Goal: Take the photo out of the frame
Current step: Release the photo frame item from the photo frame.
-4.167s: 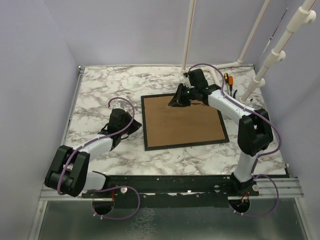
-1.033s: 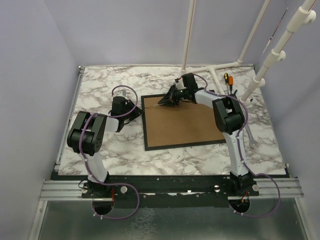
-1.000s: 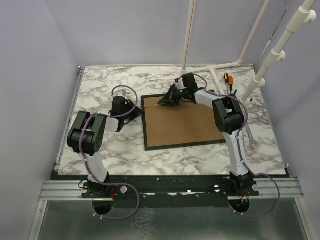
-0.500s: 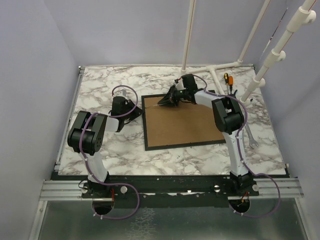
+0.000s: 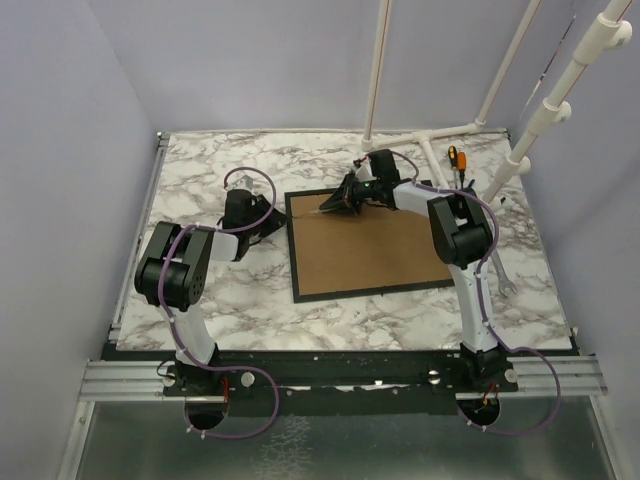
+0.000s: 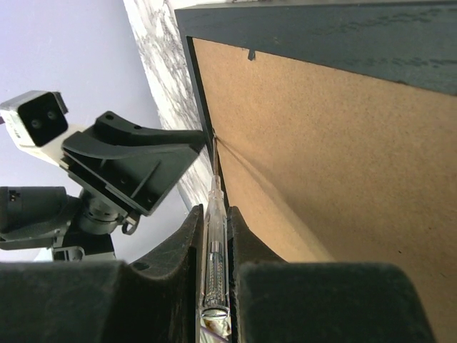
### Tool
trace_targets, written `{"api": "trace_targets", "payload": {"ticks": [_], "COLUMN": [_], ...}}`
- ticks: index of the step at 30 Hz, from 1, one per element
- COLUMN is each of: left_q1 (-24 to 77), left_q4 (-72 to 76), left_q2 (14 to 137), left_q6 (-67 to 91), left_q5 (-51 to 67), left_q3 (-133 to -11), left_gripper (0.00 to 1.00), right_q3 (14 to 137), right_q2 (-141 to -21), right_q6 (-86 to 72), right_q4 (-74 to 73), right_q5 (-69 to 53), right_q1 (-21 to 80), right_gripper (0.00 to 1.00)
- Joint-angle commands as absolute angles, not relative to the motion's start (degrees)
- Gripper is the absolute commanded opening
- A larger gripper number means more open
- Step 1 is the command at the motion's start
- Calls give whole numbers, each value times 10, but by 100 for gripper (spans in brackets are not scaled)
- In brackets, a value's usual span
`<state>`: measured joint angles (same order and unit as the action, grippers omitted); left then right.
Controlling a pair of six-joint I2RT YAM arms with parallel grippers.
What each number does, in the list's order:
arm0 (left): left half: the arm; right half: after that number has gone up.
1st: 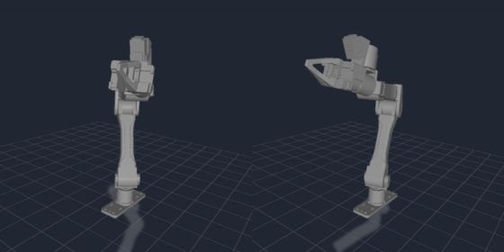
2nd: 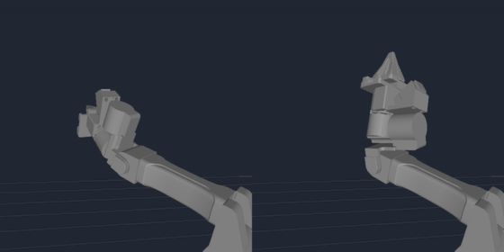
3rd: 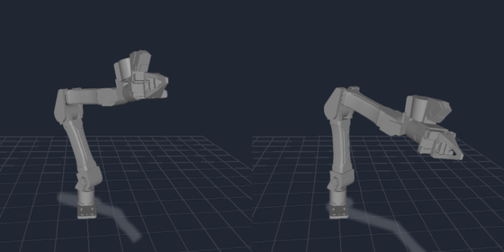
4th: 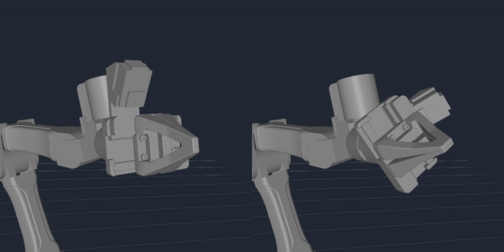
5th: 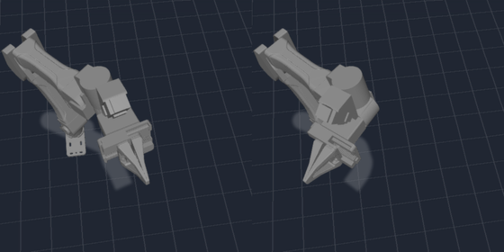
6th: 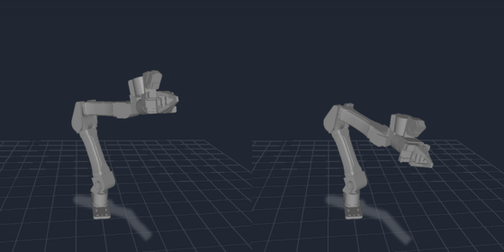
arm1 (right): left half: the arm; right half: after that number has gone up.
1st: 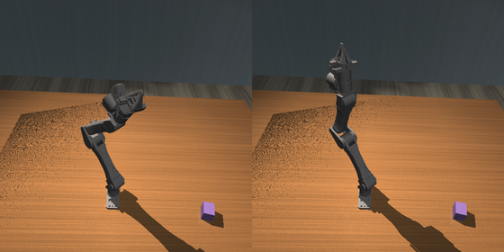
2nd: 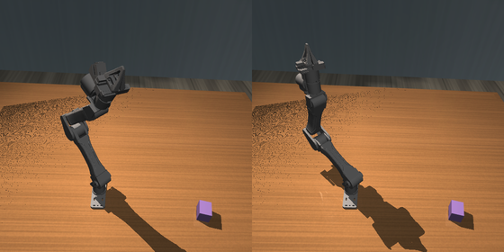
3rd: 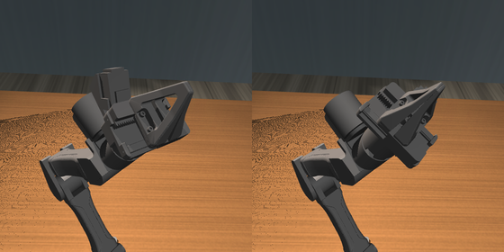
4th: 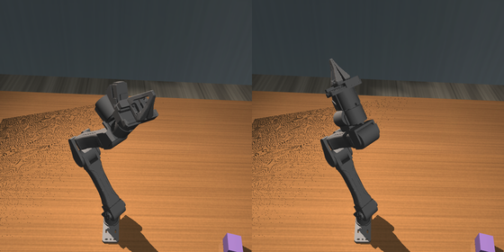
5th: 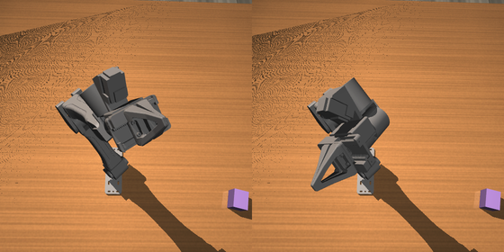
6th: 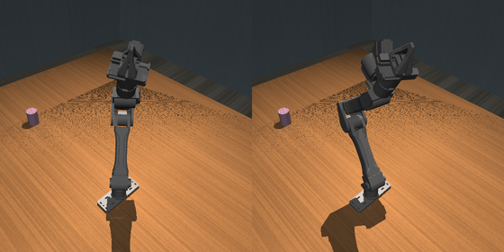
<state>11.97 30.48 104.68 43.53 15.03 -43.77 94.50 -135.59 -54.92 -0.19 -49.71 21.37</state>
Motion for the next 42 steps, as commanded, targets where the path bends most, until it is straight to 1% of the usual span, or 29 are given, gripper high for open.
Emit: {"api": "trace_targets", "payload": {"ticks": [1,5,17,21,37,42], "left_q1": [113,111,105,105,106,105], "left_q4": [312,337,335,335,335,335], "left_q2": [1040,1043,1084,1091,1106,1110], "left_q6": [437,437,447,446,444,443], "left_q5": [138,152,171,177,192,194], "left_q3": [-465,-467,-491,-490,-489,-490], "left_gripper": [27,27,29,26,21,18], "right_q3": [921,912,945,950,969,972], "right_q2": [-1328,-1315,-1358,-1362,-1382,-1388], "right_q6": [-529,-516,-533,-533,-540,-539], "right_q4": [-23,-16,-21,-23,-36,-41], "right_q5": [-505,-504,-503,-502,-503,-506], "right_q1": [203,198,192,192,206,212], "right_gripper": [1,1,1,1,1,1]}}
